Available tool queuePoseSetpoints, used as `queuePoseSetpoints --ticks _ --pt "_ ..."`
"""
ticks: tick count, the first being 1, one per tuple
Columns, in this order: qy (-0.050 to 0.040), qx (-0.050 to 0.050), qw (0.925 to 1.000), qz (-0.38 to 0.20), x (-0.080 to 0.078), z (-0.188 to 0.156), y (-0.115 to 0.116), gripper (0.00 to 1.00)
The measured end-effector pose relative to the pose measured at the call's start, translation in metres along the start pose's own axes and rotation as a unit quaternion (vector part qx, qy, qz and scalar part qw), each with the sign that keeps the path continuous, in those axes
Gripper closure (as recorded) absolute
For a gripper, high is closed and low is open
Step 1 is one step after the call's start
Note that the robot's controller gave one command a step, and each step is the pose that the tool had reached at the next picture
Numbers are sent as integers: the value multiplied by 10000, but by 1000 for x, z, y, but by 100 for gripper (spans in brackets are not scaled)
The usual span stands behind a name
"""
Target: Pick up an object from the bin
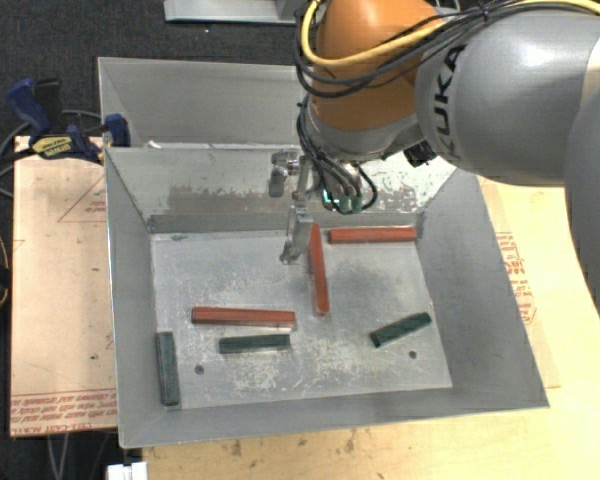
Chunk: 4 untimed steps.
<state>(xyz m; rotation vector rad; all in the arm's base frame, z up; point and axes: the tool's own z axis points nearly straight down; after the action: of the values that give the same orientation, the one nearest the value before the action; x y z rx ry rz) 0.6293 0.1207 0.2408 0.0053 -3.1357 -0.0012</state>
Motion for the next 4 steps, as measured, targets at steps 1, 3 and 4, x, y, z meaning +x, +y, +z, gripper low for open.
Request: queuePoseSetpoints --ticks 1,3,4 --pt "7 2 9998 -196 62 175 37 0" --pt "-28 -6 9996 267 96 125 31 0" --pt "-31 -5 9976 697 102 173 11 0"
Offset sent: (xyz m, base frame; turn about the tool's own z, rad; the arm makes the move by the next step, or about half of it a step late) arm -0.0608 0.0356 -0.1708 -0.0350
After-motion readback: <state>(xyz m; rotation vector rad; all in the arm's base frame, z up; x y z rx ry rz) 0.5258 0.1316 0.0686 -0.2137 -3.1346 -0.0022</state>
